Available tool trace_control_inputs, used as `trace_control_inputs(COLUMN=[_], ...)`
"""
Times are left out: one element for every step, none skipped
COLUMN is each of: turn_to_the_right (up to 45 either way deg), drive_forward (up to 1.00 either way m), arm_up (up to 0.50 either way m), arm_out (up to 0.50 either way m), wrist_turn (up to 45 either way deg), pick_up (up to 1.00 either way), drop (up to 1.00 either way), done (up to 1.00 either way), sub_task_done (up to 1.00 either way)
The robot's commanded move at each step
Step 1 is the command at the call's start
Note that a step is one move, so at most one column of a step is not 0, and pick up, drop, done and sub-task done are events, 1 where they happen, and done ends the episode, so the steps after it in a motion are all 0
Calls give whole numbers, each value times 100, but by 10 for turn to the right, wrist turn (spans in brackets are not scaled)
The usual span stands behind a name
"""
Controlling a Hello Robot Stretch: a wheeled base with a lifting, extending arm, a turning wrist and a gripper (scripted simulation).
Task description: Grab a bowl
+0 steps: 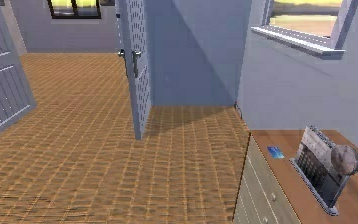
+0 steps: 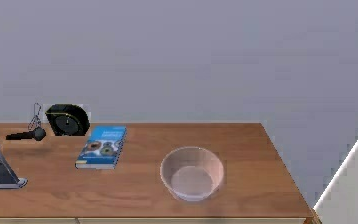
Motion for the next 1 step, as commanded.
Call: trace_control_inputs(turn_to_the_right=[0], drive_forward=[0], arm_up=[50], arm_out=[0], wrist_turn=[0], pick_up=[0], drop=[0], done=[0], sub_task_done=[0])
